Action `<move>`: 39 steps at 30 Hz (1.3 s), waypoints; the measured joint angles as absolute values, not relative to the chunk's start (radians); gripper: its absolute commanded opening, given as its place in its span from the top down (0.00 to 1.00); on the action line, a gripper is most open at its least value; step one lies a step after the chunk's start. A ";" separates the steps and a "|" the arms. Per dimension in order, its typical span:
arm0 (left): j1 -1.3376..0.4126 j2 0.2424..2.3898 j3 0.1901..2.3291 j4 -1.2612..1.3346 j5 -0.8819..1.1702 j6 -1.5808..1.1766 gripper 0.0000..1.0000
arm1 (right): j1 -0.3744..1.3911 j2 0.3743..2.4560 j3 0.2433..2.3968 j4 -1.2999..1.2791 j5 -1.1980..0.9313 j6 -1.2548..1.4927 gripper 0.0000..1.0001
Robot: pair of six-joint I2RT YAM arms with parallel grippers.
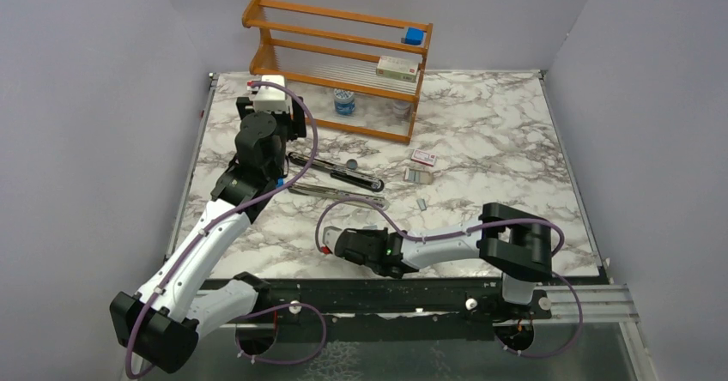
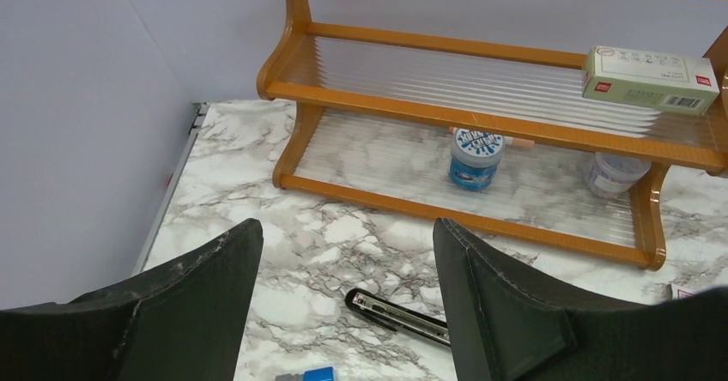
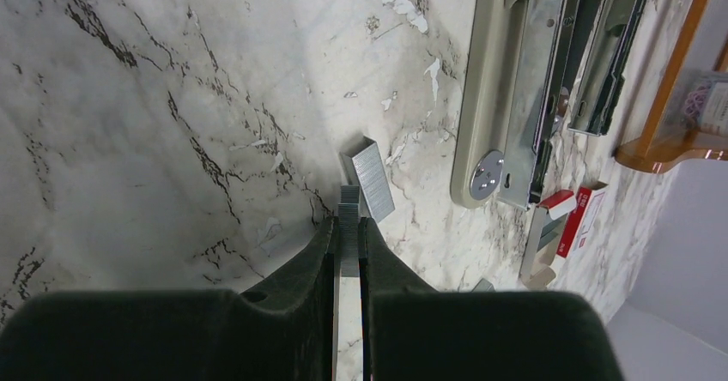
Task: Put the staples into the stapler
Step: Place the staple at the center of the board.
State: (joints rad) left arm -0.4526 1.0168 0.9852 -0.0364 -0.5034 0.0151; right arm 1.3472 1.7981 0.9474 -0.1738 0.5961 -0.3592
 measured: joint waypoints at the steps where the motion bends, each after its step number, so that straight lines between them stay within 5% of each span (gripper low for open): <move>1: -0.453 1.016 0.985 -0.036 -0.503 0.015 0.24 | 1.349 1.802 0.948 -0.174 0.599 -0.363 0.88; 39: -0.453 1.181 1.153 -0.130 -0.443 -0.018 0.25 | 1.370 1.908 1.099 -0.369 0.625 -0.316 0.76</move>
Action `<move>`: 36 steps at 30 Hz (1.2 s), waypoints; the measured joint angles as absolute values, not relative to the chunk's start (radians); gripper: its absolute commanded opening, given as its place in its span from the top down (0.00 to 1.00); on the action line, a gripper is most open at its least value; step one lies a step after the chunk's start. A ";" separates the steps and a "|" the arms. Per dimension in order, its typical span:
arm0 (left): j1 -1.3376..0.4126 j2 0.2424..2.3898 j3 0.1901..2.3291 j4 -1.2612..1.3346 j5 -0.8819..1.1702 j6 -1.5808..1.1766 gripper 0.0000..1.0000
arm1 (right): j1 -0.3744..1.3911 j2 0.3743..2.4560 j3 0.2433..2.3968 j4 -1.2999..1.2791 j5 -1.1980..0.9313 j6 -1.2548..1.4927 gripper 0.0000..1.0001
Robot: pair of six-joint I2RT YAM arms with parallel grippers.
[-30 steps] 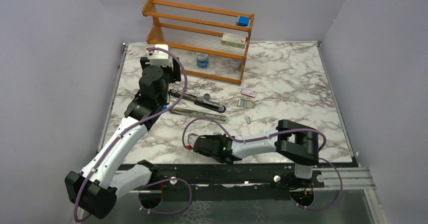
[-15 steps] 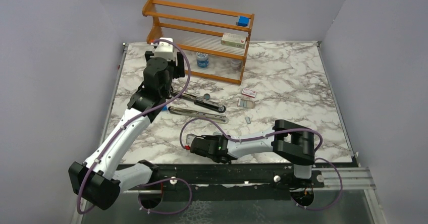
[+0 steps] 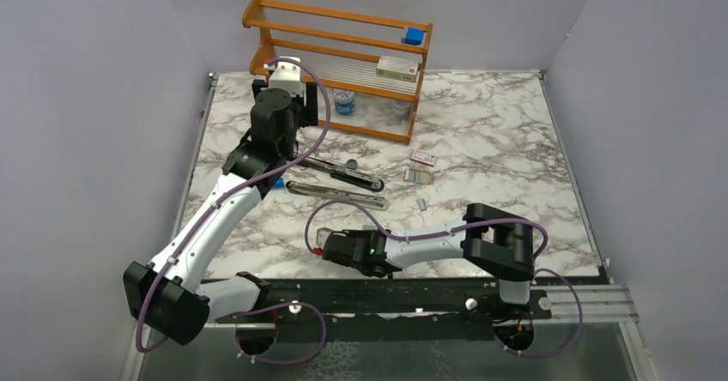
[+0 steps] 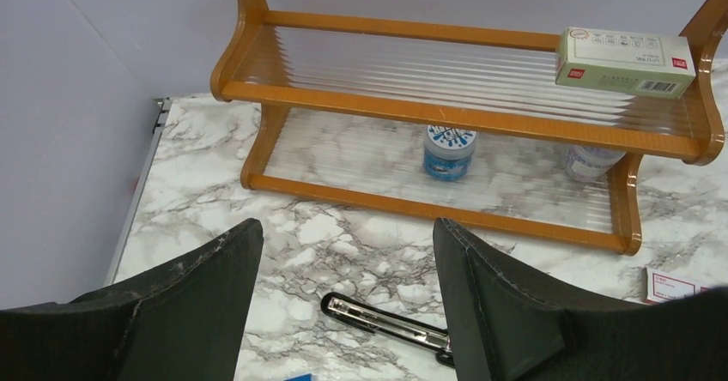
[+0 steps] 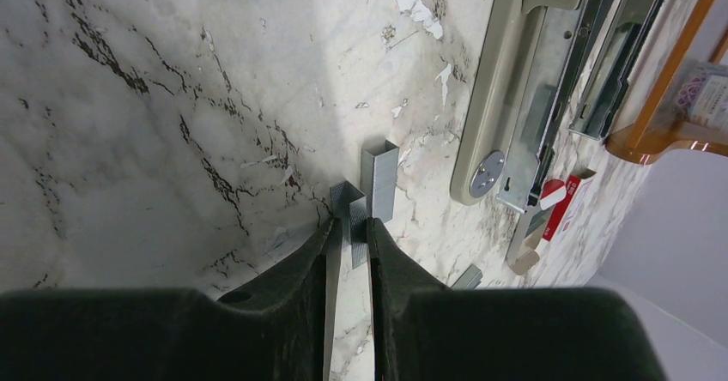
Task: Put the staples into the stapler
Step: Place the staple at the center of the board.
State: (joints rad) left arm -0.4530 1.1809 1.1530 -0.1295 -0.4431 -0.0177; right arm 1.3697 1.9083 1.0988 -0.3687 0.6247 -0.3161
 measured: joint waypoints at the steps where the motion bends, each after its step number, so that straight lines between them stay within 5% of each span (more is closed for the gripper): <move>1: -0.453 1.183 1.153 -0.130 -0.443 -0.018 0.25 | 1.370 1.908 1.100 -0.369 0.624 -0.315 0.76; 36: -0.453 1.188 1.153 -0.130 -0.443 -0.014 0.25 | 1.382 1.892 1.115 -0.432 0.586 -0.229 0.67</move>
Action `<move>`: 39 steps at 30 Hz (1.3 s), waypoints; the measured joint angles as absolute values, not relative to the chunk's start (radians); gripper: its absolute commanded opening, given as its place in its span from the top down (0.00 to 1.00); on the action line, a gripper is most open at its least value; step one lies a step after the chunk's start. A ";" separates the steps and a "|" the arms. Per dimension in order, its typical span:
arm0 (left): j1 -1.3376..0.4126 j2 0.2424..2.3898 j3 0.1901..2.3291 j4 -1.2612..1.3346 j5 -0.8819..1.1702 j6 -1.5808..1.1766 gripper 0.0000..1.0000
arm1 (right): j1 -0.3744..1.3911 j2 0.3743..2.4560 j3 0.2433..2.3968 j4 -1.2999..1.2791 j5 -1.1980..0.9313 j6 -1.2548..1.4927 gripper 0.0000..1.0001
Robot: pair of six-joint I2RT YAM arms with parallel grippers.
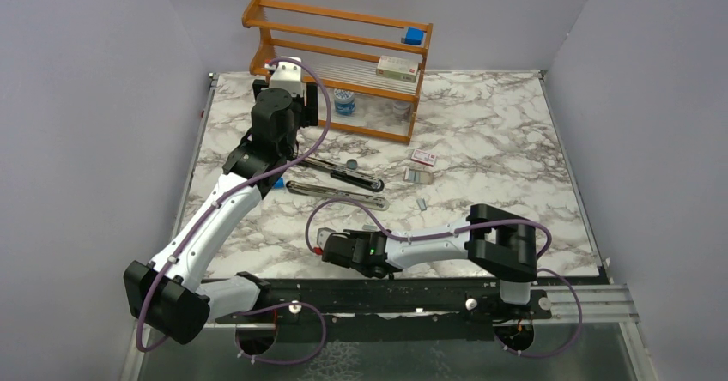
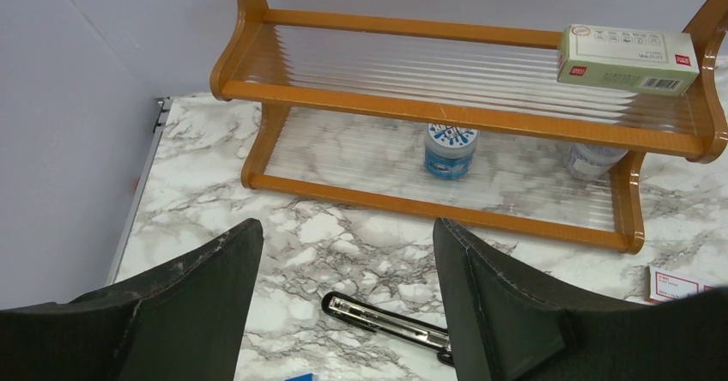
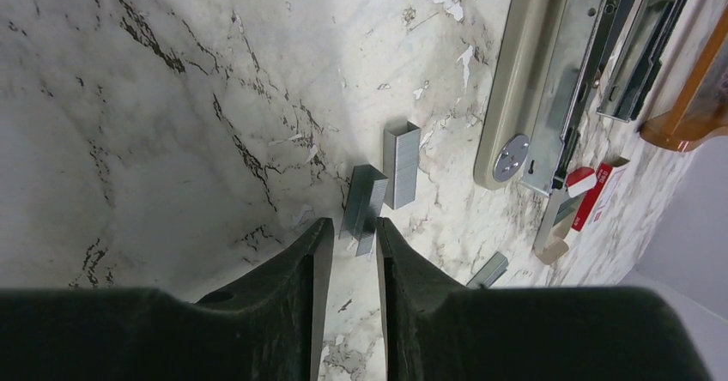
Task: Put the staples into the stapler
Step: Place the staple at the center of the board.
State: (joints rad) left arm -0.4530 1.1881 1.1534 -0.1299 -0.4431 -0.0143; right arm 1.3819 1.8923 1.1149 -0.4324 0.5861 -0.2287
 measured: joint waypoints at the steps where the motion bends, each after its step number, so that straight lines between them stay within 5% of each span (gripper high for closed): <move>1: -0.453 1.188 1.153 -0.130 -0.443 -0.014 0.25 | 1.382 1.892 1.116 -0.434 0.586 -0.228 0.66; 15: -0.453 1.192 1.153 -0.130 -0.443 -0.014 0.25 | 1.390 1.892 1.132 -0.464 0.582 -0.206 0.60; 30: -0.453 1.192 1.153 -0.130 -0.443 -0.014 0.25 | 1.402 1.901 1.147 -0.490 0.559 -0.161 0.71; 39: -0.453 1.192 1.153 -0.130 -0.443 -0.014 0.25 | 1.415 1.904 1.157 -0.501 0.579 -0.134 0.62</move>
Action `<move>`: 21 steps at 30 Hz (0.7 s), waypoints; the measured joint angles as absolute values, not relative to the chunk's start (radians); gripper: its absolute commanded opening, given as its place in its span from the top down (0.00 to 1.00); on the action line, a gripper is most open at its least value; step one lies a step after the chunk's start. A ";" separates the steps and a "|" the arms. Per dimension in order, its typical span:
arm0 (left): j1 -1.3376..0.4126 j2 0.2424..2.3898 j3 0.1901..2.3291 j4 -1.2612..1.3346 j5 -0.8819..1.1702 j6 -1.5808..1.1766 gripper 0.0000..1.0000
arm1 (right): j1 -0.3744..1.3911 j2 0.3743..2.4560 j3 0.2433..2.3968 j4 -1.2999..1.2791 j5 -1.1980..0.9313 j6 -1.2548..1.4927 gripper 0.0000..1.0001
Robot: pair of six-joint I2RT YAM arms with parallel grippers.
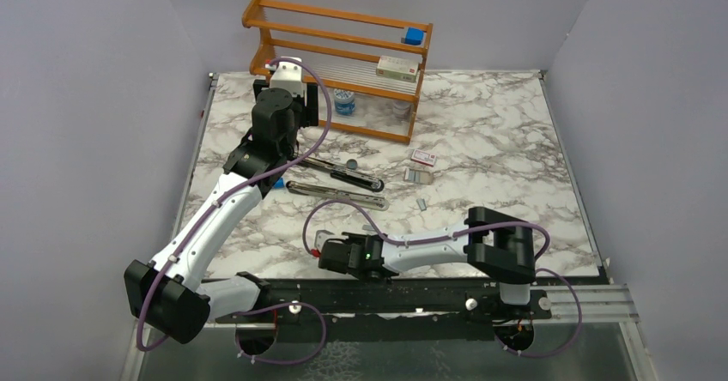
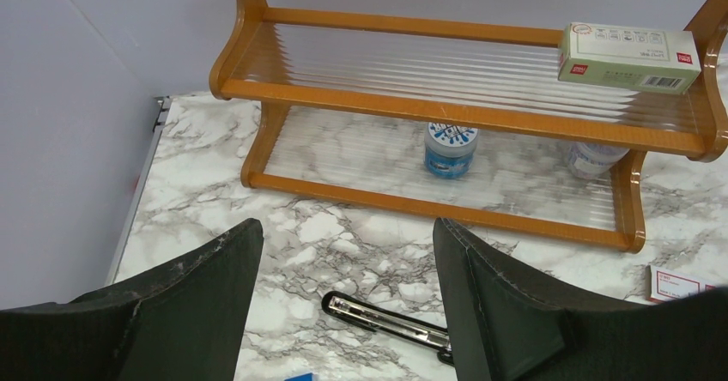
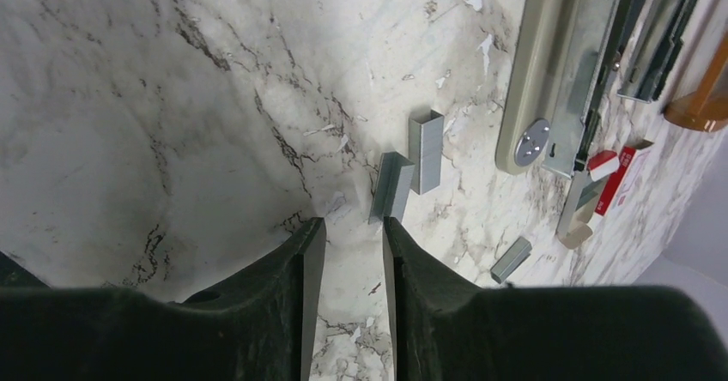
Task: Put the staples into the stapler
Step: Place the staple at the center of the board.
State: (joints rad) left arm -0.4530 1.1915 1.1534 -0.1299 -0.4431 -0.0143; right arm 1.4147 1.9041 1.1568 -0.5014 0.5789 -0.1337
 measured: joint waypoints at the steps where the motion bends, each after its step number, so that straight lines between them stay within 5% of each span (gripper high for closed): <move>1: -0.453 1.192 1.153 -0.130 -0.443 -0.014 0.25 | 1.417 1.904 1.157 -0.502 0.590 -0.125 0.61; 15: -0.453 1.211 1.153 -0.130 -0.443 -0.014 0.25 | 1.430 1.904 1.157 -0.539 0.718 0.033 0.40; 21: -0.453 1.216 1.156 -0.138 -0.443 -0.010 0.25 | 1.430 1.900 1.158 -0.544 0.718 0.033 0.39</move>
State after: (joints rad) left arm -0.4530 1.2163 1.1557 -0.1375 -0.4435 -0.0105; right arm 1.4296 1.8999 1.1584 -0.5438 0.7181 0.0326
